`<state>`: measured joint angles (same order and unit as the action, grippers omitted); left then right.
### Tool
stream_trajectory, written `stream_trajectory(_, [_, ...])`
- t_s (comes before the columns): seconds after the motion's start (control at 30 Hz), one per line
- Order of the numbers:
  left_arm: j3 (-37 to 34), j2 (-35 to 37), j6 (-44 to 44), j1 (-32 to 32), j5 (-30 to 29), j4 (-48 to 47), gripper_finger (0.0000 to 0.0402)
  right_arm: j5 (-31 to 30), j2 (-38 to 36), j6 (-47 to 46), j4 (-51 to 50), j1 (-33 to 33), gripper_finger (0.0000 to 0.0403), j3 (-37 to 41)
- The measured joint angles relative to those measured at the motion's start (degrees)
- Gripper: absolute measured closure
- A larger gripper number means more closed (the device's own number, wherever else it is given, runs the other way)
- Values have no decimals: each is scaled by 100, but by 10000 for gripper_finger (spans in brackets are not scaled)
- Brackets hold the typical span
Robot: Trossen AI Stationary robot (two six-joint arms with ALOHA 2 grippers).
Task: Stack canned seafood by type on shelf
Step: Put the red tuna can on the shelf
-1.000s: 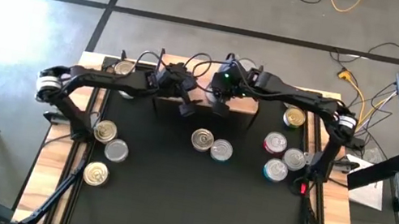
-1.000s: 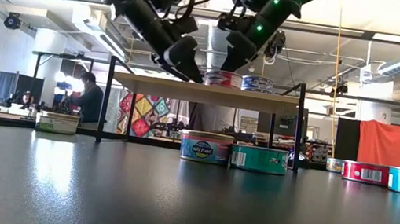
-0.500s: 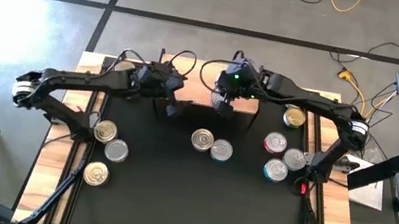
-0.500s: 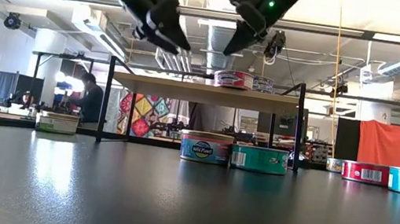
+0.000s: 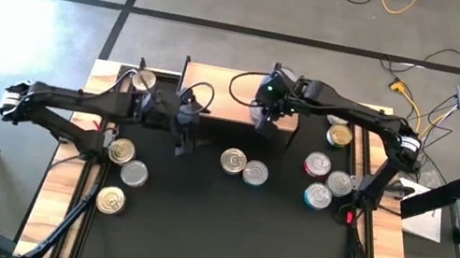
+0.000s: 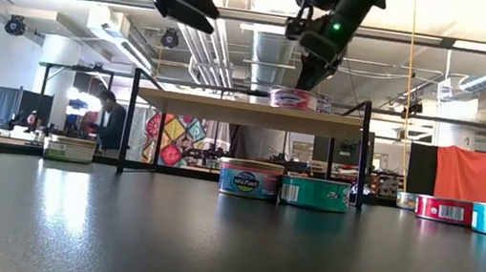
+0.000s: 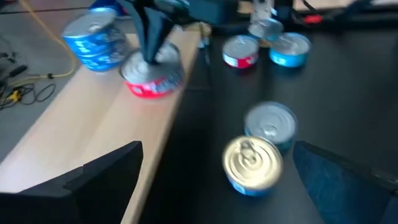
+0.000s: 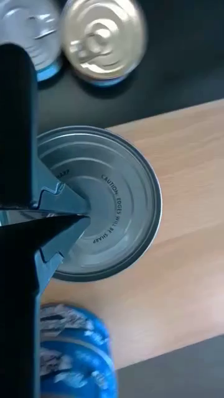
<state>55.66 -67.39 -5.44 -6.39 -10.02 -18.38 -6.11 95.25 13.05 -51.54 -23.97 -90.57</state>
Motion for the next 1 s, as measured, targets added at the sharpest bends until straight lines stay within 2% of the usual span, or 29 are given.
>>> stream_trajectory(0.2, [-125, 142, 95, 228, -5, -461, 18, -30, -83, 483, -388, -219, 393, -6])
stream_trajectory(0.37, [-488, 343, 421, 249, -11, -423, 19, -445, -258, 433, -343, -282, 393, 22])
stream_trajectory(0.53, [-967, 645, 622, 254, -7, 35, 19, -411, -508, 214, -277, -282, 393, -7])
stream_trajectory(0.7, [-1437, 927, 550, 260, 57, 607, 19, 69, -453, -28, -261, -320, 393, -4])
stream_trajectory(0.8, [-1683, 1065, 539, 262, 69, 1012, 19, 64, -345, -172, -343, -356, 394, -4])
stream_trajectory(1.0, [-1904, 1336, 536, 265, 98, 1179, 19, 57, -313, -313, -862, -356, 394, -2])
